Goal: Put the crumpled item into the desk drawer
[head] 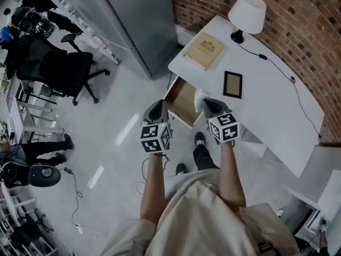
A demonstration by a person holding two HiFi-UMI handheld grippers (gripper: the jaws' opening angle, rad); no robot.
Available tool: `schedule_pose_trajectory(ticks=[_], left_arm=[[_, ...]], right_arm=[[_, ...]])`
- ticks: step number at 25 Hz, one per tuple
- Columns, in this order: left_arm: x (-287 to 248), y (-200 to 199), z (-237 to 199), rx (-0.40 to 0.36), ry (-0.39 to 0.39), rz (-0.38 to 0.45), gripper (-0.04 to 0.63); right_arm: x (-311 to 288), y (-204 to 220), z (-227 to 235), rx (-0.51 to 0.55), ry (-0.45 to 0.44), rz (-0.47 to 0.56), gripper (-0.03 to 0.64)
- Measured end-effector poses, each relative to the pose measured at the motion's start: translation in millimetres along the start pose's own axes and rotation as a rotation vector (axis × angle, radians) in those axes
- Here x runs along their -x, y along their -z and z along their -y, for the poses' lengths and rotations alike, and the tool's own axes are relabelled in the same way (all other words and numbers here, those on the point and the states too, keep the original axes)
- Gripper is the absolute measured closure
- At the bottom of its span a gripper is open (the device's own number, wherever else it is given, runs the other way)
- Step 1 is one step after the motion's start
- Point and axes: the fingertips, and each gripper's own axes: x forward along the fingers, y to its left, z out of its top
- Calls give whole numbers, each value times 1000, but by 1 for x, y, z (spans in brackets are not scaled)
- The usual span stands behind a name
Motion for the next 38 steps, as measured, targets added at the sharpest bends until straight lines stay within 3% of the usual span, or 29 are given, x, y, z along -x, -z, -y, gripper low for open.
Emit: schedule_pose_trajectory(ticks=[11,23,33,38], left_arm=[[-51,54,-14,79,-78,-98,579],[-71,117,-51,252,-309,-141,578],[-71,161,-72,323,-371,-174,578],[-74,184,-80,344,-356,-184,578]], right_arm=[[-61,17,33,43,-24,-36,592],[-134,65,23,106,-190,-131,592],[-178,105,3,186,-277,-206,592],[-192,127,-10,202,-289,-233,592]])
